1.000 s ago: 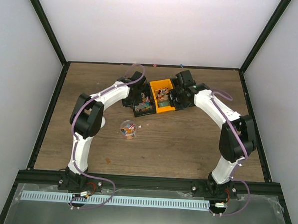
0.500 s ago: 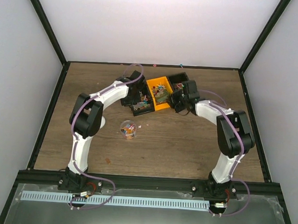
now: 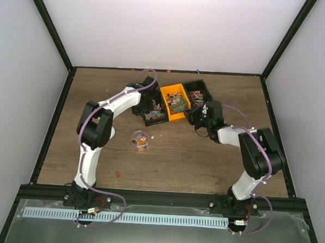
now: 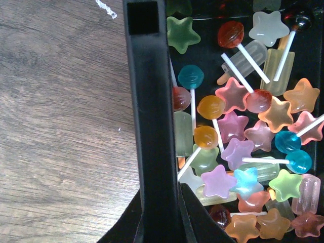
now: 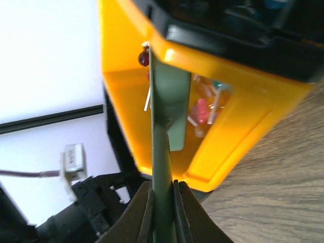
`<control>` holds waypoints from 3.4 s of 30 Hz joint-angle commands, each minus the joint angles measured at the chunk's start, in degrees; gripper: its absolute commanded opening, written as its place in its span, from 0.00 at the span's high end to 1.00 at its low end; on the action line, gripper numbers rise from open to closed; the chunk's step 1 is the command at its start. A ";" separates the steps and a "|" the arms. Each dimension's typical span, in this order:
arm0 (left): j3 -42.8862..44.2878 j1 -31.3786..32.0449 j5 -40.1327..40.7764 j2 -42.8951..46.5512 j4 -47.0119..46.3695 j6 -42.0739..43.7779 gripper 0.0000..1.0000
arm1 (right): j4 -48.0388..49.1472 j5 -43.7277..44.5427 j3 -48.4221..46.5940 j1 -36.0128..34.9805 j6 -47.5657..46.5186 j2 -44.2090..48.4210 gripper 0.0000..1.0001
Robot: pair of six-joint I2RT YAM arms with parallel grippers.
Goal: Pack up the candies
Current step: Scoop the fake candies from the storage box, then place the fake candies in the packing bottle.
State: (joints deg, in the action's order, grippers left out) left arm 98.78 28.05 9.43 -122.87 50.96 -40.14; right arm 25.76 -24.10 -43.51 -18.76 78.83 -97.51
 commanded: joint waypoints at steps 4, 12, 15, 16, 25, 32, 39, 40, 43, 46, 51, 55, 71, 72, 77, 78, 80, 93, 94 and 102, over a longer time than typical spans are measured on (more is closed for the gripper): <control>1.94 0.51 0.23 0.26 0.35 1.03 0.91 | 8.71 -4.15 3.73 0.18 -2.03 5.94 0.99; 1.80 0.51 0.03 2.09 0.43 1.29 0.76 | 9.87 -3.89 8.60 1.03 -3.19 10.94 0.99; 1.81 0.51 0.48 2.94 0.46 1.66 0.71 | 9.72 -4.98 9.90 1.10 -4.70 14.09 0.99; 1.85 0.51 0.65 3.18 0.46 1.87 0.70 | 9.40 -5.47 10.27 1.03 -5.26 14.96 0.99; 1.13 -0.32 1.20 4.19 -0.94 4.81 0.68 | 5.25 -11.12 15.42 0.65 -10.02 23.47 0.99; -2.55 -4.17 -3.53 8.03 -5.87 5.94 0.65 | 2.37 -16.45 16.41 -5.12 -14.66 24.48 0.99; -7.60 -9.08 -7.31 11.15 -8.80 5.76 0.65 | -3.00 -16.51 14.47 -11.15 -19.52 24.71 0.99; -8.59 -10.00 -8.33 11.61 -9.30 5.70 0.65 | -4.37 -16.31 13.97 -11.88 -20.38 24.74 0.99; -11.17 -12.72 -9.61 12.92 -10.84 5.45 0.65 | -8.33 -15.63 12.26 -13.58 -23.26 24.96 0.99; -12.68 -14.31 -10.18 13.84 -11.58 5.45 0.65 | -13.48 -13.90 10.37 -15.05 -26.83 25.25 0.99; -13.81 -15.25 -10.75 14.10 -11.91 5.42 0.65 | -23.35 -9.50 5.40 -17.49 -33.80 25.52 0.99; -14.14 -15.31 -10.94 14.12 -12.13 5.49 0.64 | -29.13 -5.95 2.21 -19.10 -37.11 25.68 0.99; -13.70 -15.66 -10.93 13.52 -12.14 5.34 0.65 | -49.42 12.24 -11.09 -28.10 -46.85 23.95 0.99; -13.70 -15.66 -10.94 13.39 -12.11 5.34 0.65 | -50.87 14.07 -12.44 -28.95 -47.23 23.54 0.99; -13.24 -15.66 -10.84 13.03 -11.60 4.79 0.65 | -56.47 21.69 -17.13 -32.97 -49.28 21.85 0.99; -13.14 -15.66 -10.84 12.99 -11.53 4.66 0.65 | -57.27 22.97 -17.85 -33.75 -49.62 21.60 0.99; -13.01 -15.68 -10.93 12.93 -11.52 4.59 0.65 | -59.17 25.25 -19.67 -35.01 -50.28 20.92 0.99; -11.59 -15.45 -13.08 12.00 -11.82 4.72 0.64 | -63.77 35.37 -27.67 -39.70 -47.97 20.24 0.99; -11.19 -15.34 -13.22 11.87 -11.82 4.86 0.64 | -63.27 34.78 -27.95 -38.91 -46.53 20.93 0.99; -3.01 -12.37 -8.53 8.47 -9.31 5.35 0.59 | -54.81 18.70 -25.05 -22.08 -27.85 23.55 0.99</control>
State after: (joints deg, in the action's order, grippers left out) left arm 90.63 13.89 -1.52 -111.55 40.45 -35.53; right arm -35.29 3.03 -68.23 -48.18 38.98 -74.96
